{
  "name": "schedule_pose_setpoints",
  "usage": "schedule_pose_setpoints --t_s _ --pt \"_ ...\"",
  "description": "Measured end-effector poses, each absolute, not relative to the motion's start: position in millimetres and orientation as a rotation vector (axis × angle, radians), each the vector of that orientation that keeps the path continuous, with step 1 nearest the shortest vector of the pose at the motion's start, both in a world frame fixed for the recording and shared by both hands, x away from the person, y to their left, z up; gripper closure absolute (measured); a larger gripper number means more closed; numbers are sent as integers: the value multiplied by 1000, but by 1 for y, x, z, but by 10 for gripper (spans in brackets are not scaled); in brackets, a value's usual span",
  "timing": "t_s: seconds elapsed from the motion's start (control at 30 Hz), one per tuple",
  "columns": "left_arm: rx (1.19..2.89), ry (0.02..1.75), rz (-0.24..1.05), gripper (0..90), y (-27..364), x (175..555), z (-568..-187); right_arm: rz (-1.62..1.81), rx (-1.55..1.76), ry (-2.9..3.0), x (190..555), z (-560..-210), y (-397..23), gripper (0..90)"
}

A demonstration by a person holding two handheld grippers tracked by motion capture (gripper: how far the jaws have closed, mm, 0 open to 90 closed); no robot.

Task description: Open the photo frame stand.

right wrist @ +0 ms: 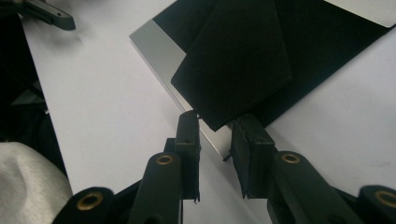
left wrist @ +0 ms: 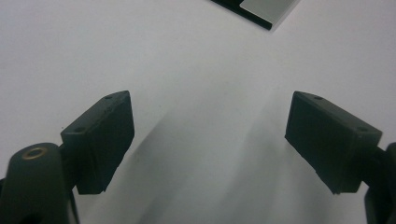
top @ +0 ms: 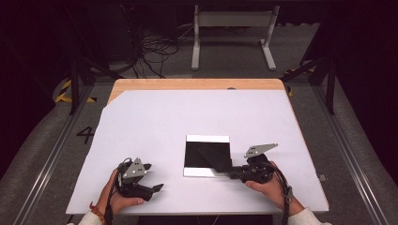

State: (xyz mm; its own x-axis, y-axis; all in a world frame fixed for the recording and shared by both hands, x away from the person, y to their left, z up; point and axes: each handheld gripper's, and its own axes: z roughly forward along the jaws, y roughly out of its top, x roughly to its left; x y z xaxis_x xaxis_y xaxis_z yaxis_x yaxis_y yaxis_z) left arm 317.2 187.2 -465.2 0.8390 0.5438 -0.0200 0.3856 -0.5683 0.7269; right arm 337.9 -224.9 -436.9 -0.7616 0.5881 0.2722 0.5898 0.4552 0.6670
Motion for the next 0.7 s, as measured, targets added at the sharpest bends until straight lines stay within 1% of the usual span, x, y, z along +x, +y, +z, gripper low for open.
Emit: schedule_pose_setpoints --t_s 0.03,0.1,0.2,0.3,0.63,0.7 --pt "2245 674 265 163 187 317 -465 -1244 -1091 -2665 338 -437 -225 712" --pt "2250 676 260 164 186 317 -466 -1282 -1115 -2614 339 -436 -225 653" --pt "2260 670 256 164 185 317 -467 -1321 -1152 -2560 341 -436 -224 624" --pt "2257 670 255 164 184 317 -467 -1355 -1205 -2493 345 -437 -226 560" --pt "2273 656 242 163 178 317 -469 -1404 -1327 -2214 358 -449 -225 511" --pt "2283 647 238 163 176 317 -470 -1403 -1360 -2190 359 -450 -224 520"
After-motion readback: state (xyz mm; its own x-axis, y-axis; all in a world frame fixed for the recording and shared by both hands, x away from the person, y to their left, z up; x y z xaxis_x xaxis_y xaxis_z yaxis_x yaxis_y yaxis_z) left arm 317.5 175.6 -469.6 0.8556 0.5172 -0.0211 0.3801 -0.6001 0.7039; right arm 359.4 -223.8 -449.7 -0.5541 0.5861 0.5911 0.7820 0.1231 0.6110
